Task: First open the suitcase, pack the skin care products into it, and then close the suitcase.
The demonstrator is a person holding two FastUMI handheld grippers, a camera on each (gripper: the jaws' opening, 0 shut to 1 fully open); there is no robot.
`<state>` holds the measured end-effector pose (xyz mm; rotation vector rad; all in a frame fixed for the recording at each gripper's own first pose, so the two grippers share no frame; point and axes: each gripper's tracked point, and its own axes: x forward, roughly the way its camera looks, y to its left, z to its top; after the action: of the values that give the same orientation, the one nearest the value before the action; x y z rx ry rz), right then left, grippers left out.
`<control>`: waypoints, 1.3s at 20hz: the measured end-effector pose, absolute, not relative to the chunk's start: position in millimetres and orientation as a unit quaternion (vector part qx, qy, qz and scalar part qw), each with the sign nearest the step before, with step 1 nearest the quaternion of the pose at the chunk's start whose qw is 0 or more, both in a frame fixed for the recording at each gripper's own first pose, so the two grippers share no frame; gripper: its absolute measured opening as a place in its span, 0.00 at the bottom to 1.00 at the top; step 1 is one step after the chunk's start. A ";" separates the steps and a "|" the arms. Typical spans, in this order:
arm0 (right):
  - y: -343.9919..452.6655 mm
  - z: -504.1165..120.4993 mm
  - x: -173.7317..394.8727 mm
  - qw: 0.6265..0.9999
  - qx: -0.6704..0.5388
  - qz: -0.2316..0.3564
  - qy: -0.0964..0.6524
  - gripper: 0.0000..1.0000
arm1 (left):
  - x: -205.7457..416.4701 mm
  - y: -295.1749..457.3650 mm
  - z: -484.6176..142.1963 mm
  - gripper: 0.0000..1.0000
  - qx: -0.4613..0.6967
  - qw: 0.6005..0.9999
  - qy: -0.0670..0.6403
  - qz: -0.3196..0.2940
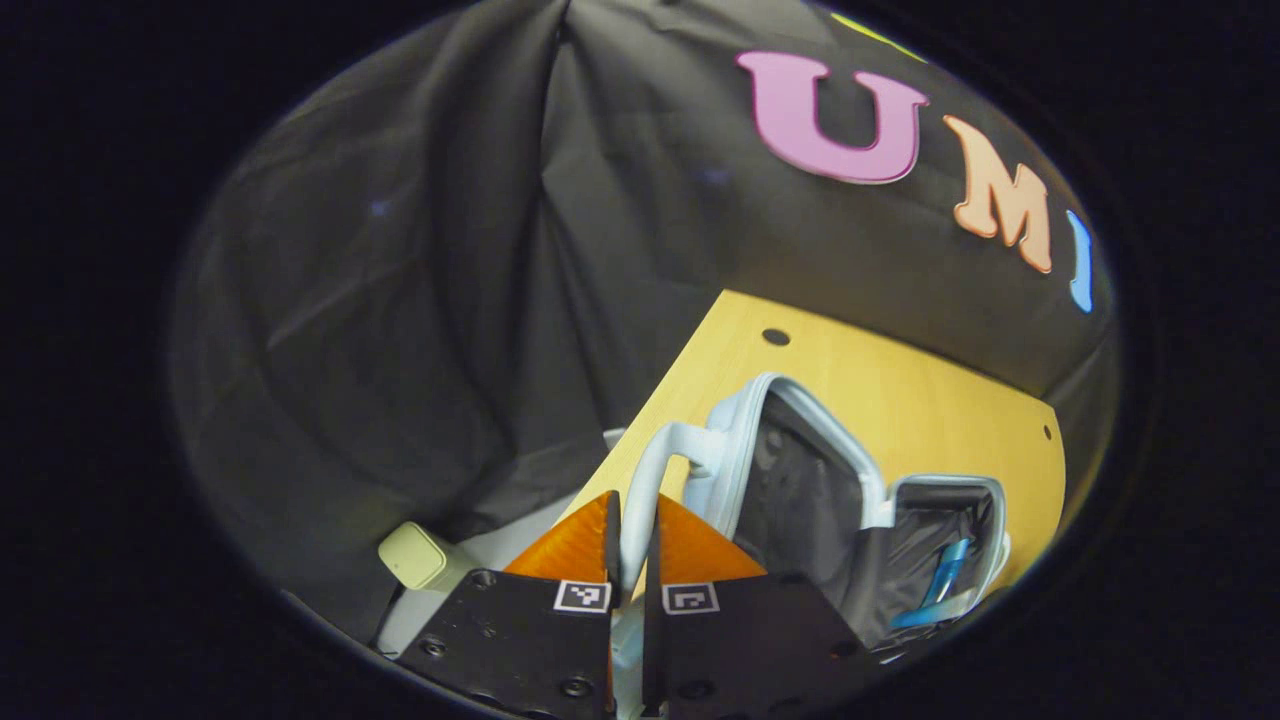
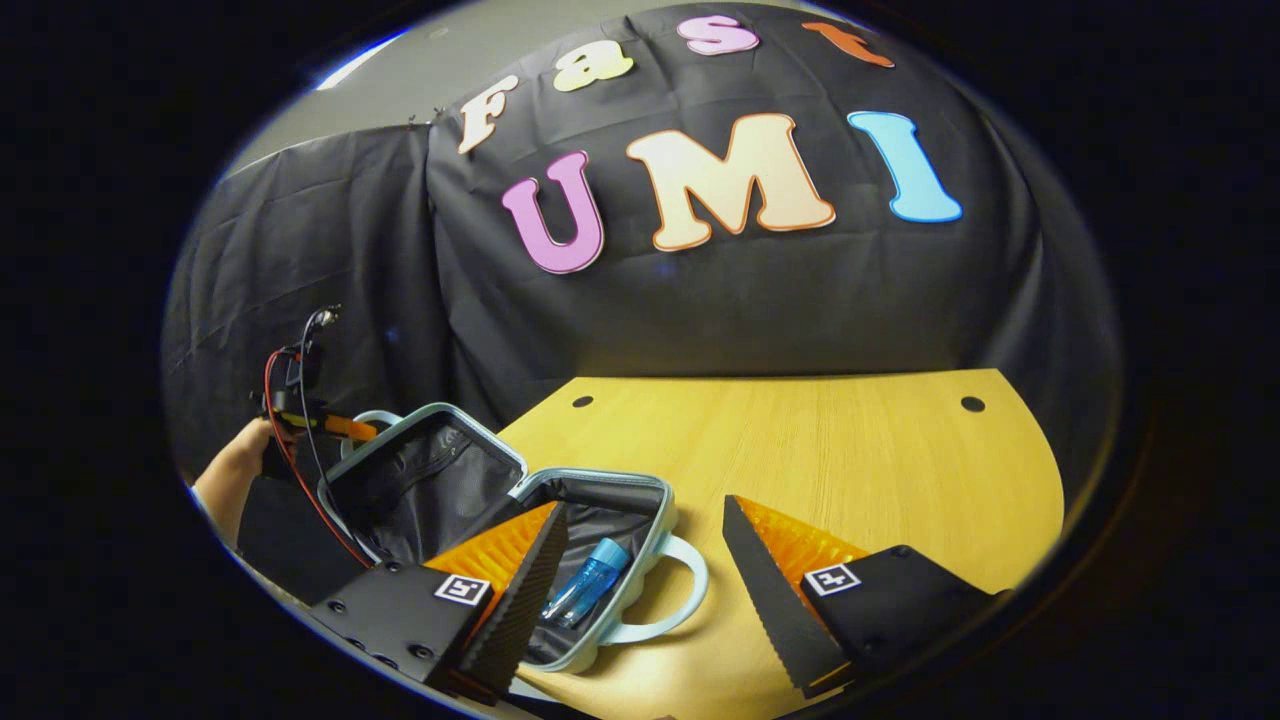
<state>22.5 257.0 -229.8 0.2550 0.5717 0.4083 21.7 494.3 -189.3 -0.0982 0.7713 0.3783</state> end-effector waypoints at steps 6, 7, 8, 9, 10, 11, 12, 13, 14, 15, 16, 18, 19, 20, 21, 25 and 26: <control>228.0 -220.3 10.5 0.924 0.145 0.224 0.275 0.98 | 28.4 408.3 -131.6 0.04 -0.022 0.928 0.342 0.147; 224.0 -218.4 9.0 0.924 0.143 0.226 0.273 0.98 | 30.9 393.5 -125.4 0.04 -0.018 0.931 0.338 0.137; 220.4 -216.8 6.5 0.924 0.143 0.230 0.270 0.98 | 33.9 377.0 -119.2 0.04 -0.016 0.934 0.334 0.126; 216.4 -215.4 2.7 0.924 0.142 0.233 0.268 0.98 | 37.0 361.3 -114.1 0.04 -0.014 0.936 0.331 0.115; 212.5 -213.9 0.5 0.925 0.140 0.234 0.266 0.98 | 40.8 346.2 -110.8 0.04 -0.010 0.940 0.325 0.104; 207.9 -213.8 -1.9 0.925 0.140 0.235 0.264 0.98 | 41.1 332.8 -109.3 0.04 -0.008 0.940 0.326 0.096; 204.5 -213.0 -4.1 0.925 0.143 0.235 0.263 0.98 | 42.2 319.4 -107.6 0.04 -0.007 0.942 0.324 0.085; 199.7 -213.0 -7.0 0.924 0.145 0.234 0.264 0.98 | 43.5 306.3 -106.8 0.04 -0.009 0.943 0.323 0.076; 195.3 -212.2 -8.8 0.924 0.147 0.233 0.264 0.98 | 45.0 290.0 -105.5 0.04 -0.011 0.945 0.322 0.063; 190.5 -212.3 -11.4 0.925 0.147 0.230 0.264 0.98 | 48.3 273.9 -104.6 0.04 -0.016 0.947 0.318 0.049; 186.6 -213.1 -13.6 0.925 0.148 0.228 0.265 0.98 | 50.2 256.8 -103.8 0.04 -0.019 0.948 0.317 0.033; 176.4 -211.6 -17.6 0.926 0.149 0.223 0.266 0.98 | 55.8 224.8 -108.1 0.04 -0.020 0.948 0.317 0.002; 172.1 -209.6 -17.4 0.928 0.149 0.219 0.263 0.98 | 57.6 210.8 -111.8 0.04 -0.018 0.946 0.322 -0.011; 166.7 -207.4 -17.5 0.929 0.148 0.215 0.261 0.98 | 33.8 231.7 -120.4 0.05 -0.018 0.946 0.323 -0.021; 160.8 -206.2 -18.2 0.931 0.148 0.211 0.258 0.98 | 61.5 188.3 -117.0 0.04 -0.020 0.945 0.325 -0.032; 140.3 -199.9 -19.3 0.937 0.149 0.191 0.250 0.98 | 63.8 134.1 -132.3 0.05 -0.031 0.940 0.333 -0.075; 135.6 -198.2 -19.6 0.939 0.148 0.187 0.248 0.98 | 61.6 121.6 -138.4 0.06 -0.027 0.937 0.336 -0.086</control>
<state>-19.6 135.6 -198.2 0.3016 0.5071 0.3821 61.6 121.6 -138.4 -0.0544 0.6873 -0.1759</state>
